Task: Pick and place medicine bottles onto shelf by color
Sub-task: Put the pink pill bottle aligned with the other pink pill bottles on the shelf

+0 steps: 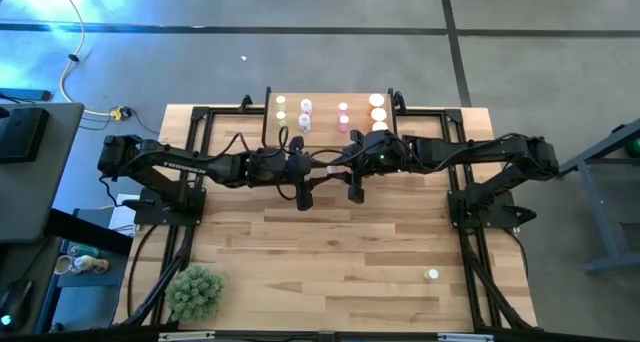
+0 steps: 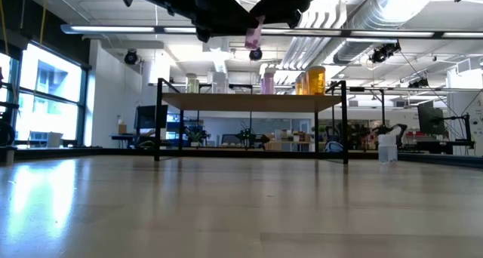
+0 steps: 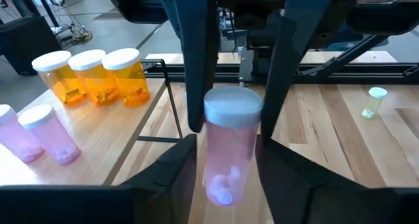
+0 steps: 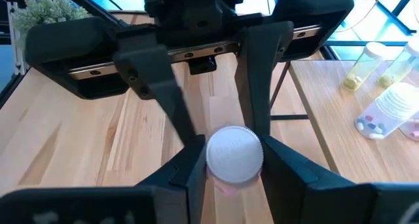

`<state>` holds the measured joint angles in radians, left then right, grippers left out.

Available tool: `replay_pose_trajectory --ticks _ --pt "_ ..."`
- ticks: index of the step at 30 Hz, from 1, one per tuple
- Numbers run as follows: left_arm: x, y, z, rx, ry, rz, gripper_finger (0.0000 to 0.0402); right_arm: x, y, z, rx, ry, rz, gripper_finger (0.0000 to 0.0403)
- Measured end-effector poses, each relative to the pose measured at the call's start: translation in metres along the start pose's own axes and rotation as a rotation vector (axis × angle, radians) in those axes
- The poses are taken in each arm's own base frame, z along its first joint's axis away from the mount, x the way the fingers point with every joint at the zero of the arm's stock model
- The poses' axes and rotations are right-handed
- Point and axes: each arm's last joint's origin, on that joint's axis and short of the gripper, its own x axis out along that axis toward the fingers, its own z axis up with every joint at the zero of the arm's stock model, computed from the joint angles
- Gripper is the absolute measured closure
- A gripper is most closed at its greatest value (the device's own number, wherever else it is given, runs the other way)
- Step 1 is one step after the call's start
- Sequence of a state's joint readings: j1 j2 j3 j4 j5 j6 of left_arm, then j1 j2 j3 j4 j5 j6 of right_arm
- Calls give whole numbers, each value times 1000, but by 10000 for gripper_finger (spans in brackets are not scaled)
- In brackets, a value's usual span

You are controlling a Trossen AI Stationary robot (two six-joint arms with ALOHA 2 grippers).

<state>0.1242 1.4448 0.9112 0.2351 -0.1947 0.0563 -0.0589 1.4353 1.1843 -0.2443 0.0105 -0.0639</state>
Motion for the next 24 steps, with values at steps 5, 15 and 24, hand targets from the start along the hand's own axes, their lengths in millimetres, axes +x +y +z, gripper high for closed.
replay_pose_trajectory --ticks 5,15,24 --pt "0 0 0 0 6 15 213 0 0 0 0 0 -9 292" --pt "-22 7 12 -1 2 33 179 -19 -11 8 -8 -46 -111 293" --pt "-56 25 20 46 56 77 179 -42 -47 12 57 -90 -305 293"
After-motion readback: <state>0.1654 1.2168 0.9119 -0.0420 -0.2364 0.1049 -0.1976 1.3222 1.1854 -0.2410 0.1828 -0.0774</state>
